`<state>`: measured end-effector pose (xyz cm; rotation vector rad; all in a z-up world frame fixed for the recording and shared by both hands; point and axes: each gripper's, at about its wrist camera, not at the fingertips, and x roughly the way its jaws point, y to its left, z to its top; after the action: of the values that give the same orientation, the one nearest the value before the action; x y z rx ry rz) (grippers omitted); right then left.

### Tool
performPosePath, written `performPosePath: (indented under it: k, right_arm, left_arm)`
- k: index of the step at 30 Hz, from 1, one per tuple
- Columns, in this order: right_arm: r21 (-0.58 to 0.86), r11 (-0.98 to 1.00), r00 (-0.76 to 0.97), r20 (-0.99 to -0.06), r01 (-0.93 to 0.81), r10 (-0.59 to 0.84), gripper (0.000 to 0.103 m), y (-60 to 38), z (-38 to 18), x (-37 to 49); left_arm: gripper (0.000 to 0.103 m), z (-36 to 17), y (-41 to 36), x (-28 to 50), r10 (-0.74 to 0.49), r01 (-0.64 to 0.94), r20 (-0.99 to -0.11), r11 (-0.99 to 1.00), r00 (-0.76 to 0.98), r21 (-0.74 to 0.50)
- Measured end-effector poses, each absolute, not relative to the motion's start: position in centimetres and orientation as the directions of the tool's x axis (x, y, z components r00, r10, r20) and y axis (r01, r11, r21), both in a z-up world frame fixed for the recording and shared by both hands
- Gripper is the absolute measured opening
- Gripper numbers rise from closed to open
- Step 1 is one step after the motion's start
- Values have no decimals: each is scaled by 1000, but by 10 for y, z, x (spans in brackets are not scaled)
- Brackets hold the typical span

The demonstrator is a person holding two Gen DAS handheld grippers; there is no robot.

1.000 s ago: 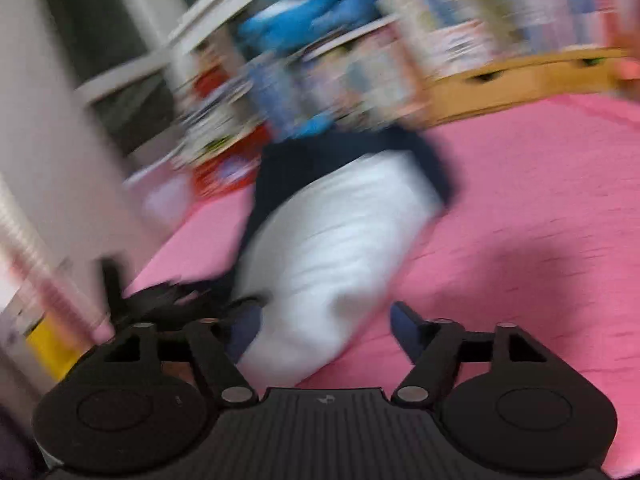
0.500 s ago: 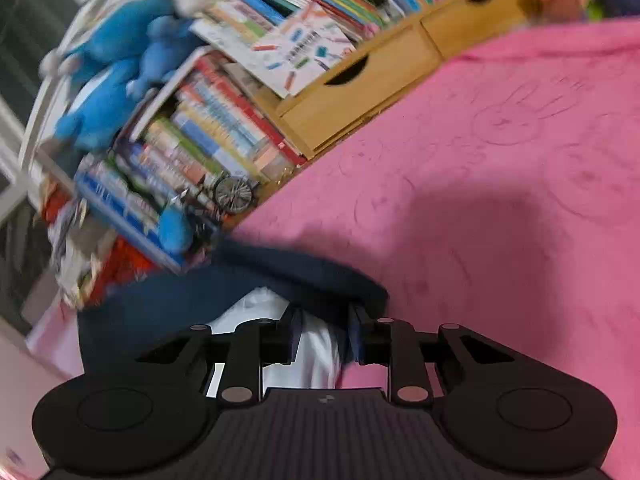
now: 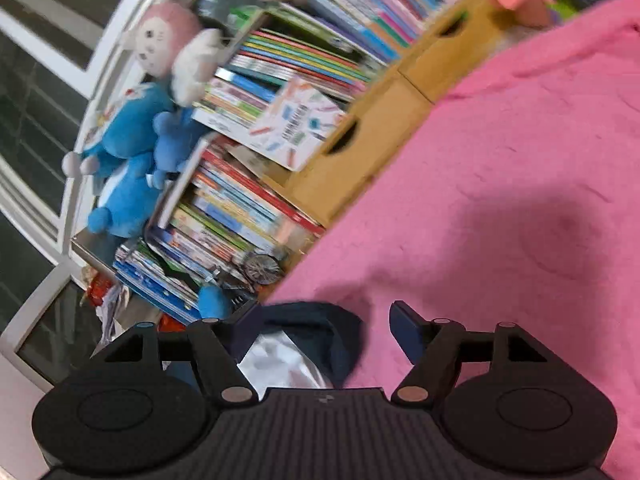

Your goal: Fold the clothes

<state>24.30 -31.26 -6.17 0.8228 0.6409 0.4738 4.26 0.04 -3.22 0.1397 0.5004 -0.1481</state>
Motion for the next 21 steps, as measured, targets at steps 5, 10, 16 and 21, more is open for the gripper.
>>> performPosePath:
  k: [5,10,16,21]
  right_arm:
    - [825,552,629,-367,-120,685,71,-292,-75,246]
    - [861,508,643,-375,-25,668,35,-275,-93,268]
    - [838,544,683,-372,-44,628,32,-275,-87,296]
    - [861,507,836,-261,-23,482,28,-316,-61,312]
  left_arm:
    - [99,-16,-15,48,-232,284,-441,957,867,53]
    - [100,-57,-36,52,-189,330,-516,923,836,196]
    - [100,-58,-29,54,-209,340,-534,927,819,159]
    - [100,-60,-29,48,-218,344,-532,927,819,150]
